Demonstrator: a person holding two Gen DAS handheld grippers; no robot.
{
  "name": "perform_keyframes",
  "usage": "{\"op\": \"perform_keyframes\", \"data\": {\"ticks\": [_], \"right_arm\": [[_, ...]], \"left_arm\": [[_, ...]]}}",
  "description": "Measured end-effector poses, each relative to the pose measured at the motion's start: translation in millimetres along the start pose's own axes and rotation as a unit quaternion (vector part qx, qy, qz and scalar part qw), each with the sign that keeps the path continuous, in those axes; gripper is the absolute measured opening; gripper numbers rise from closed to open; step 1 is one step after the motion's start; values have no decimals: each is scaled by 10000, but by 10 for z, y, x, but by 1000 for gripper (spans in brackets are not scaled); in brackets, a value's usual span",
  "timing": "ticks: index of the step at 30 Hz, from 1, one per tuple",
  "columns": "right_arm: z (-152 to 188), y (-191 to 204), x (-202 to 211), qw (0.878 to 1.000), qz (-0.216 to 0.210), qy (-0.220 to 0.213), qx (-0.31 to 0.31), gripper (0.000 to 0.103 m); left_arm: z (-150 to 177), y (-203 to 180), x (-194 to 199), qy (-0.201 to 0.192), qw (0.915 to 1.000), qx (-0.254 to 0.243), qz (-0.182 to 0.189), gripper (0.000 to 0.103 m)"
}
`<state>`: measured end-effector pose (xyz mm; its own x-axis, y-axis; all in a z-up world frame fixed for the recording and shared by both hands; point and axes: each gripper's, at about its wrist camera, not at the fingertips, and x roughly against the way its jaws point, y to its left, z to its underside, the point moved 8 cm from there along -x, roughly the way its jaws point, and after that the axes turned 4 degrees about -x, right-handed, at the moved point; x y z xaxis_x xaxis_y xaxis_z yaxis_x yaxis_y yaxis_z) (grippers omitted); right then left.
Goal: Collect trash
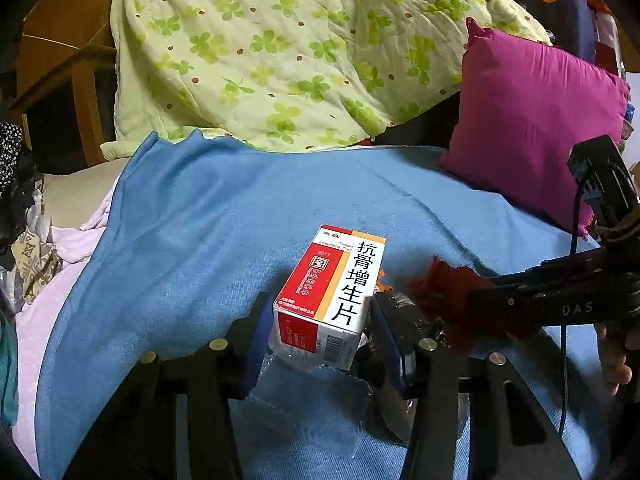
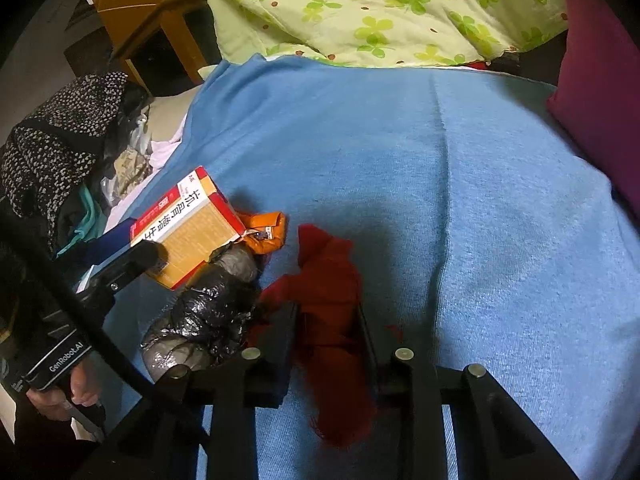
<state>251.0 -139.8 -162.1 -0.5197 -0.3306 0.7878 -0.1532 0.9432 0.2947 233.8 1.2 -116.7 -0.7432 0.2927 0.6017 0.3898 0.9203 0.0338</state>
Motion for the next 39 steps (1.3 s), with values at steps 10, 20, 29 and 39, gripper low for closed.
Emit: {"op": "perform_keyframes", "data": {"ticks": [10, 20, 29, 39], "right_arm": [[-12, -4, 187, 9997, -126, -166, -133, 31], [65, -11, 530, 9985, -217, -442, -232, 31], [168, -129, 1099, 9945, -206, -952, -395, 31], [466, -328, 1939, 9846, -206, -1581, -711, 31]], "left_arm": [[-43, -35, 125, -137, 9998, -9, -153, 51], [-145, -26, 514, -402, 9975, 216, -542, 51], [-160, -213, 1092, -586, 9913, 469, -1083, 51], [-243, -757, 1582, -731, 9903, 247, -1156, 51]]}}
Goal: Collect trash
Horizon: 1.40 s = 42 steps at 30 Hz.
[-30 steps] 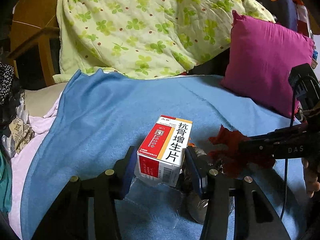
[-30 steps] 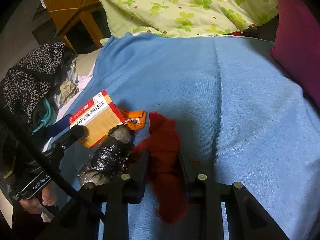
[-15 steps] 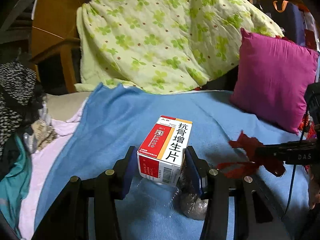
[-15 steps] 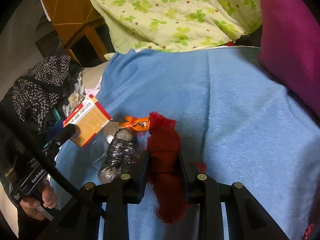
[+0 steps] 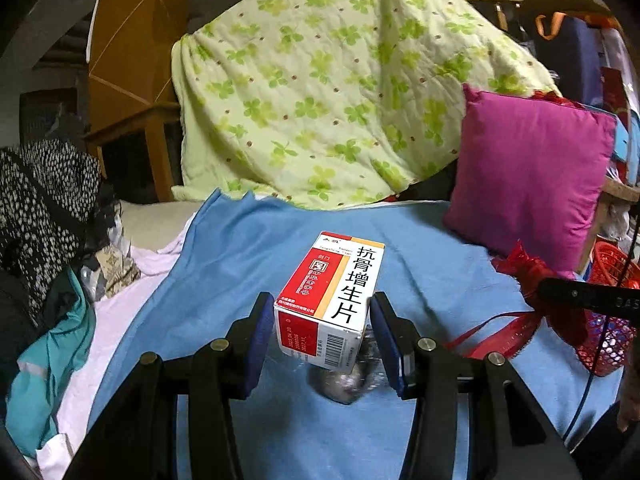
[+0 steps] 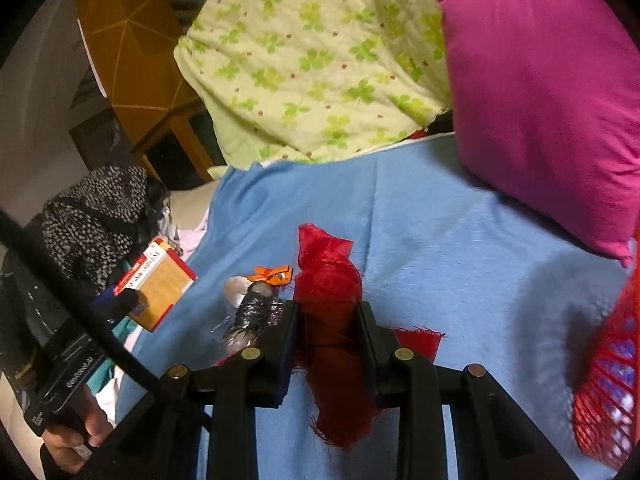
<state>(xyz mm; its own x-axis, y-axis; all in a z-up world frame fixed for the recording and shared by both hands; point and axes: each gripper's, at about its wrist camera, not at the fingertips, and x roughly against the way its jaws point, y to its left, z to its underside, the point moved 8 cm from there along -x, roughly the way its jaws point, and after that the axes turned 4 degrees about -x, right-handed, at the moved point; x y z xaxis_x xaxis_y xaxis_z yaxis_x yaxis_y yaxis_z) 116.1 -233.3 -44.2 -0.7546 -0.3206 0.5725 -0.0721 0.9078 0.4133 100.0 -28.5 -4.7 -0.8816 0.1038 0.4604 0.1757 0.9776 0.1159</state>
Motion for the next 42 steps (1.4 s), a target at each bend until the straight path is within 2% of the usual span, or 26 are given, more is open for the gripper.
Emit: {"op": "perform_keyframes", "data": {"ticks": [6, 10, 17, 28, 42], "right_arm": [[46, -80, 560, 9997, -47, -239, -81, 31], [22, -167, 922, 9989, -95, -430, -167, 31], [-13, -459, 1494, 9962, 265, -802, -225, 31], [-71, -1050, 2230, 9842, 848, -1457, -533, 31], [-100, -1523, 2656, 9714, 1034, -1900, -978, 31]], "left_arm": [[-149, -368, 298, -177, 9993, -148, 296, 51], [-224, -648, 428, -198, 9976, -226, 626, 51], [-352, -1079, 646, -283, 9937, -384, 1011, 51], [-568, -1691, 906, -529, 9877, -901, 1166, 51], [-709, -2277, 1028, -659, 9793, -1401, 1303, 51]]}}
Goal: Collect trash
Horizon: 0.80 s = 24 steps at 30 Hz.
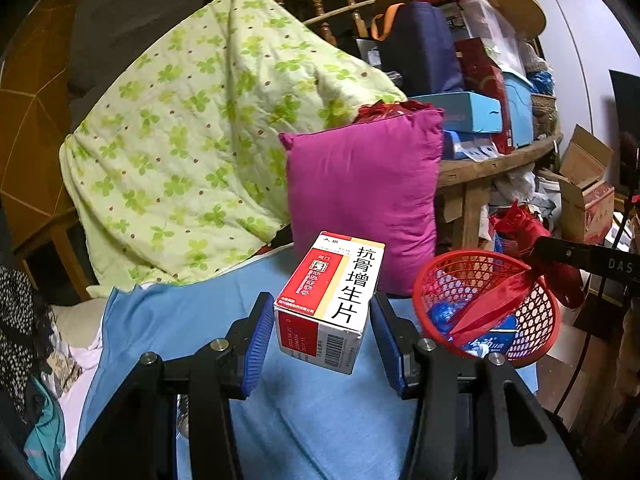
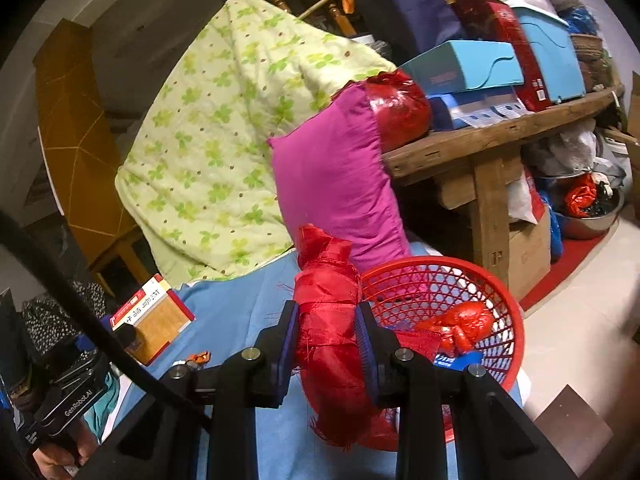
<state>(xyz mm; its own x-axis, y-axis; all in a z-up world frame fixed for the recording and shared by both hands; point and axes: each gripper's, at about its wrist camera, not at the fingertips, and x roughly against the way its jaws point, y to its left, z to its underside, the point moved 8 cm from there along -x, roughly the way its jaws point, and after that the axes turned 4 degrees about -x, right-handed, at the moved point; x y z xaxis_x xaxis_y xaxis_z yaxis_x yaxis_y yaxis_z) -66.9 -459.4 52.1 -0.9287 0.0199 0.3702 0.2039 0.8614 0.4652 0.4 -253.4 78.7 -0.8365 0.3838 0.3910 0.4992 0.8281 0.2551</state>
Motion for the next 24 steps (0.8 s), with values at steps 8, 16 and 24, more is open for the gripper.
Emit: {"op": "perform_keyframes", "data": {"ticks": [8, 16, 24], "right_arm": [[-38, -219, 66, 9998, 124, -113, -135, 31], [-63, -525, 104, 9987, 263, -183, -389, 31], [-45, -857, 40, 9966, 394, -167, -704, 31]], "left_arm": [[-145, -319, -88, -57, 9996, -222, 168, 51], [-194, -703, -252, -12, 9982, -436, 401, 51], [-86, -1125, -572, 314, 9917, -350, 1194, 51]]}}
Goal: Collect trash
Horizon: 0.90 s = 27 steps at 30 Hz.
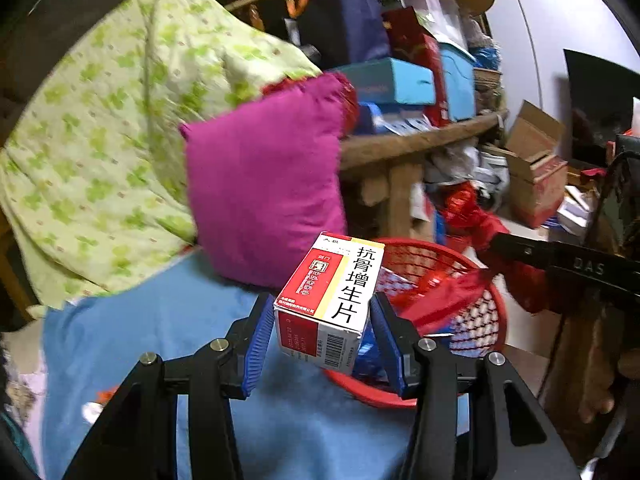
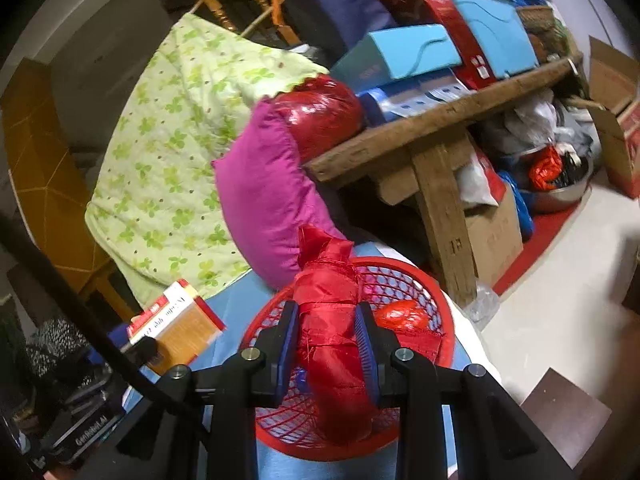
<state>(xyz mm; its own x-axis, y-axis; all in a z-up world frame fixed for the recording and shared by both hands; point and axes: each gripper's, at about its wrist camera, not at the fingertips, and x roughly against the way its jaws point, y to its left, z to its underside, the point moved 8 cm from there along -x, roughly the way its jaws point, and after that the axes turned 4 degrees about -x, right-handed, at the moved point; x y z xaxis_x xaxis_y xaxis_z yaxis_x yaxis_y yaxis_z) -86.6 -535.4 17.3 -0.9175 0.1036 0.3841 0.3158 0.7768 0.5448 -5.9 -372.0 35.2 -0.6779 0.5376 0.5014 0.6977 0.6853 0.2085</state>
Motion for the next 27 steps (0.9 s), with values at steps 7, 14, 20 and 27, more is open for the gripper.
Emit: {"op": "perform_keyframes", "data": {"ticks": [7, 14, 20, 27], "right_arm": [[119, -274, -217, 9990, 84, 207, -390, 31], [320, -279, -457, 9958, -169, 669, -607, 44], [297, -104, -366, 9968, -414, 407, -551, 70], [278, 495, -260, 9968, -802, 49, -12, 70]], "left_arm": [[168, -210, -388, 380, 9972, 204, 607, 52], [269, -140, -388, 333, 9960, 356, 752, 61], [390, 292, -137, 151, 9971, 578, 473, 62], [1034, 1202, 260, 263, 9929, 1115, -309, 64]]}}
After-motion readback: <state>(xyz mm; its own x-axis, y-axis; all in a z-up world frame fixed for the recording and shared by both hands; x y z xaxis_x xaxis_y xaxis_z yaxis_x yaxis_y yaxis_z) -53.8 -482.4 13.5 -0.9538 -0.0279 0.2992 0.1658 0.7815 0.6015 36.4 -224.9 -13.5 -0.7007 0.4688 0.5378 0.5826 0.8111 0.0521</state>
